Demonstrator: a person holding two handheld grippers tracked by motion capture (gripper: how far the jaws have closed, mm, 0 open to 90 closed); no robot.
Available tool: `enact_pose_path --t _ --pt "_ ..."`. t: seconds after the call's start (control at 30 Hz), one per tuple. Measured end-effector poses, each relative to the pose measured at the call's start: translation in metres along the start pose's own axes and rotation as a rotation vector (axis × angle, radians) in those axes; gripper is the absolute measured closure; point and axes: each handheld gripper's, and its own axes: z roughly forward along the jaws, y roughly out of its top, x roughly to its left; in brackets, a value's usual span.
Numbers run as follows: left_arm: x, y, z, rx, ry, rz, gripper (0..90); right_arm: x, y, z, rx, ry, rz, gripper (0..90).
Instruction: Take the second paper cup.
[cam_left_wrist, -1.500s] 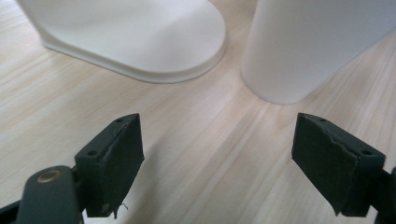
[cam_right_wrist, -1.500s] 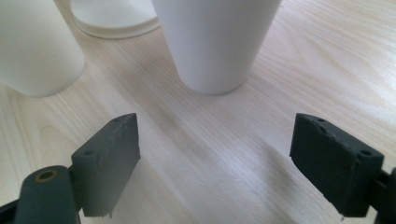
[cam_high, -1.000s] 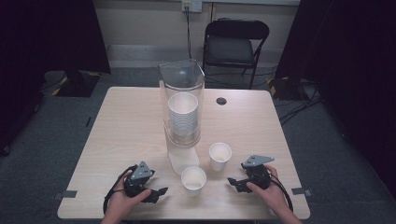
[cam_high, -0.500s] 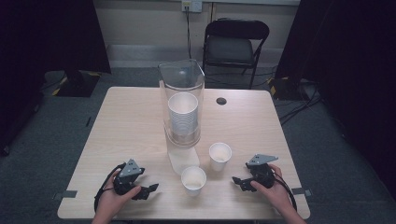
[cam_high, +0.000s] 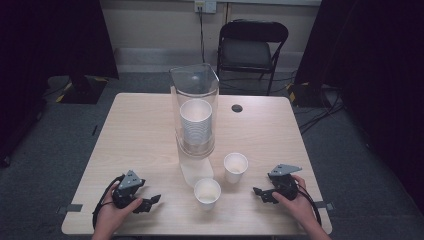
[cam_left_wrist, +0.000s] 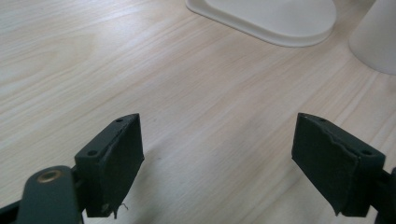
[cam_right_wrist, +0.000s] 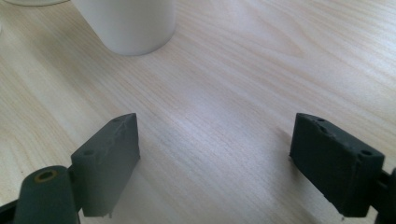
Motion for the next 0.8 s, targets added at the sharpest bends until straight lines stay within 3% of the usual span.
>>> enact_pose_path --t 0.33,0.6,0.8 --pt "0.011 -0.008 -0.008 -0.008 0.049 -0.035 16.4 0.000 -0.003 0.002 -0.021 -0.017 -0.013 13.9" --pt "0.012 -0.015 -0.002 0.055 0.075 0.012 16.6 0.001 -0.006 0.003 -0.047 -0.026 -0.007 12.9" --pt "0.013 -0.020 -0.001 0.009 0.078 0.006 14.8 0.001 -0.006 0.003 -0.047 -0.027 -0.006 12.9"
